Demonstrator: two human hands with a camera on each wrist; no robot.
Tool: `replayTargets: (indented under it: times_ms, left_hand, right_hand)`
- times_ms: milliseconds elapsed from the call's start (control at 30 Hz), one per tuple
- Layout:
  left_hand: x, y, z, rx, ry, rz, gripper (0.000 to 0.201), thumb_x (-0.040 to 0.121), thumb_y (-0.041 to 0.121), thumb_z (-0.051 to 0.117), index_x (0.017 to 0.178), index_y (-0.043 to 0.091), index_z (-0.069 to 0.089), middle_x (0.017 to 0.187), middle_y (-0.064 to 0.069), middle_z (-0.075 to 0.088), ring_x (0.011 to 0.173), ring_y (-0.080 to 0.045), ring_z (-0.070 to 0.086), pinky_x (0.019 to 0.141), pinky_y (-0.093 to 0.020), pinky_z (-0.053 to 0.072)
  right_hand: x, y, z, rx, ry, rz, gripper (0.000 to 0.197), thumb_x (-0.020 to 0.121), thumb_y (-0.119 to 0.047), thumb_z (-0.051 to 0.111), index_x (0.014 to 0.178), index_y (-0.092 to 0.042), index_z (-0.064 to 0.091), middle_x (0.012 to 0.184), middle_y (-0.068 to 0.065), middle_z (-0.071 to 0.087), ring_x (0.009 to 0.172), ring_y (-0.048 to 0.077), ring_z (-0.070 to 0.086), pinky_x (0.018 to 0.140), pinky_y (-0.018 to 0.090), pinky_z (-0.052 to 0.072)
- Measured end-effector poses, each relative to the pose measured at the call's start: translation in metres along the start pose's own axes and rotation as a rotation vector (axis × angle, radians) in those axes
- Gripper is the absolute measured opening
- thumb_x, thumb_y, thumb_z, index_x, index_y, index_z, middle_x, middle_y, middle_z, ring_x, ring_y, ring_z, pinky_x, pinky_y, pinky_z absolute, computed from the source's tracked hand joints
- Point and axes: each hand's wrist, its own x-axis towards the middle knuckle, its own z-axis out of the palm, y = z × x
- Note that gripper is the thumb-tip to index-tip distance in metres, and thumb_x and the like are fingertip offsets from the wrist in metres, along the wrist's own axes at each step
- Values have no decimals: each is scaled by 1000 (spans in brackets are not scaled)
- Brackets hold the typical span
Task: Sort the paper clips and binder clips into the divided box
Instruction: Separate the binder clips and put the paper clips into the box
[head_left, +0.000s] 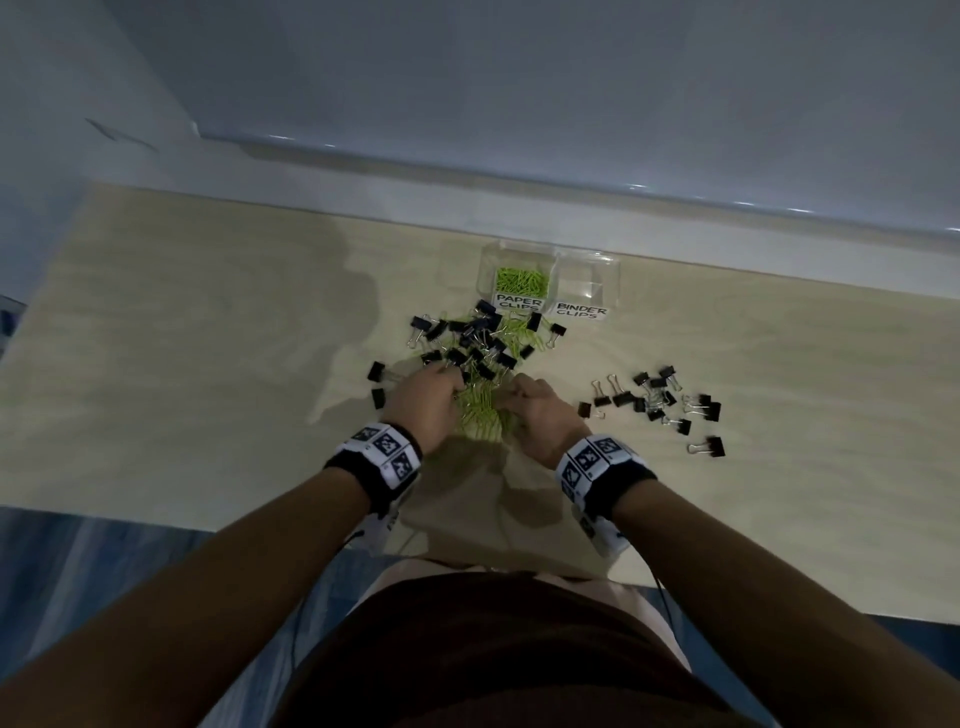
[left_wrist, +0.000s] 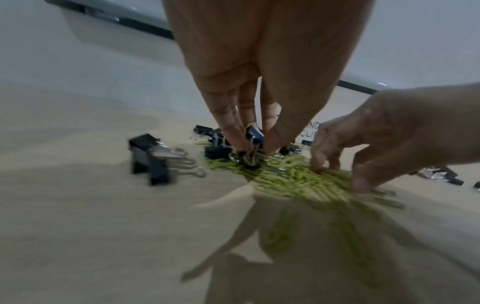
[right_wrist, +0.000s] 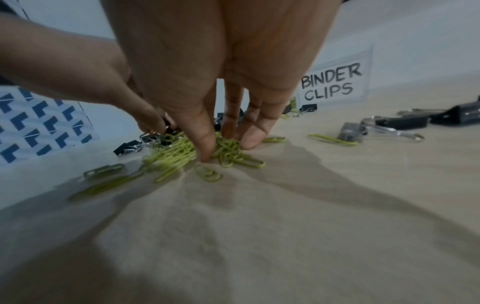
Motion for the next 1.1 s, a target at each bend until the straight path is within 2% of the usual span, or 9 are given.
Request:
replayTargets:
  times_ms: [100, 167, 267, 333, 467, 633, 767, 933, 1100]
  left_hand:
    - [-6, -13, -7, 89, 45, 57, 27, 86, 19, 58, 113, 15, 59, 117, -3, 57, 110, -22, 51, 90, -37, 49]
    - [-6, -13, -7, 129, 34, 128, 31, 87, 25, 59, 115, 14, 58, 118, -4, 55, 113, -22, 48, 91, -38, 49]
    - [-7, -4, 3, 149, -94, 221, 42, 86, 26, 61, 124, 12, 52, 121, -5, 51, 107, -20, 51, 89, -33, 49]
    - [-7, 1, 13, 188, -180, 221, 53, 84, 27, 64, 130, 11, 45, 126, -7, 47, 105, -20, 53, 89, -34, 51]
    - [0, 9, 24, 221, -198, 129, 59, 81, 27, 68, 130, 7, 42, 127, -11, 43, 104, -26, 55, 86, -37, 53]
    - [13, 18, 24, 147, -158, 67, 29, 85, 19, 62, 111, 7, 55, 114, -10, 51, 95, -29, 60, 81, -42, 53]
    - [20, 28, 16, 216, -182, 113, 16, 89, 12, 51, 103, 5, 56, 105, -13, 56, 92, -32, 60, 76, -40, 49]
    - [28, 37, 12, 336, -267, 193, 20, 88, 6, 47, 106, 2, 55, 102, -16, 59, 87, -34, 62, 71, -42, 52]
    - [35, 43, 5, 276, -371, 186, 13, 87, 3, 47, 95, 2, 56, 94, -15, 62, 82, -32, 63, 62, -35, 44]
  right_hand:
    - [-13, 10, -3, 38, 60, 75, 41, 82, -15, 62, 123, -18, 57, 122, 7, 45, 111, 26, 44, 97, 39, 44]
    - [-22, 20, -4, 57, 128, 181, 47, 80, -27, 68, 124, -17, 55, 121, 6, 45, 110, 25, 46, 99, 39, 45]
    - [-25, 31, 2, 55, 109, 306, 64, 71, -41, 75, 125, -16, 50, 120, 6, 44, 109, 25, 45, 98, 39, 45]
    - [-21, 27, 7, 17, 63, 295, 66, 67, -47, 75, 122, -21, 49, 120, 4, 44, 106, 21, 42, 96, 36, 44]
    - [-7, 6, 11, 35, 69, 216, 65, 70, -34, 75, 127, -22, 47, 122, 6, 41, 109, 23, 42, 98, 37, 43]
    - [8, -10, 7, 77, 71, 158, 43, 78, -9, 64, 121, -11, 55, 113, 11, 47, 104, 29, 50, 93, 37, 47]
    - [10, -5, -5, 67, 104, 140, 37, 82, -8, 58, 119, -14, 57, 105, 11, 51, 96, 31, 53, 82, 36, 48]
    - [4, 13, -20, 81, 138, 159, 17, 80, -7, 56, 93, -9, 66, 93, 14, 60, 86, 32, 58, 73, 33, 45]
    - [2, 30, -32, 341, 199, 324, 12, 75, -6, 66, 81, -15, 72, 84, 4, 71, 77, 18, 64, 74, 28, 53]
